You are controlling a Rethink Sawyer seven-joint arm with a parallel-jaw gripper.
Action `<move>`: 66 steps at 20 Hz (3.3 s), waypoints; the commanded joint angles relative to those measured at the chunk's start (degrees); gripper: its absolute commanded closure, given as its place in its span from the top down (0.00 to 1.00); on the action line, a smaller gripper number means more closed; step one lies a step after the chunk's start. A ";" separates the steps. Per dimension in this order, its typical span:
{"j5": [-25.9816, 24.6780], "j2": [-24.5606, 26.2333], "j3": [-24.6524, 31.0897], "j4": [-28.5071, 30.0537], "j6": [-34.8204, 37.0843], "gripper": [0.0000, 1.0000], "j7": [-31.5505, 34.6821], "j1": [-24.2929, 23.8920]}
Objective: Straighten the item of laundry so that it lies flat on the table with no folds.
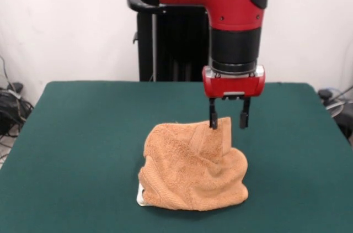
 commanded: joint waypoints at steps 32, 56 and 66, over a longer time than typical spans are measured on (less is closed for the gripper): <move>-9.59 5.17 3.51 -0.11 -0.80 1.00 1.94 -1.08; -8.58 2.66 3.48 1.57 -0.35 0.00 3.03 -0.81; -6.82 -2.18 5.40 3.37 3.54 0.00 1.16 -2.33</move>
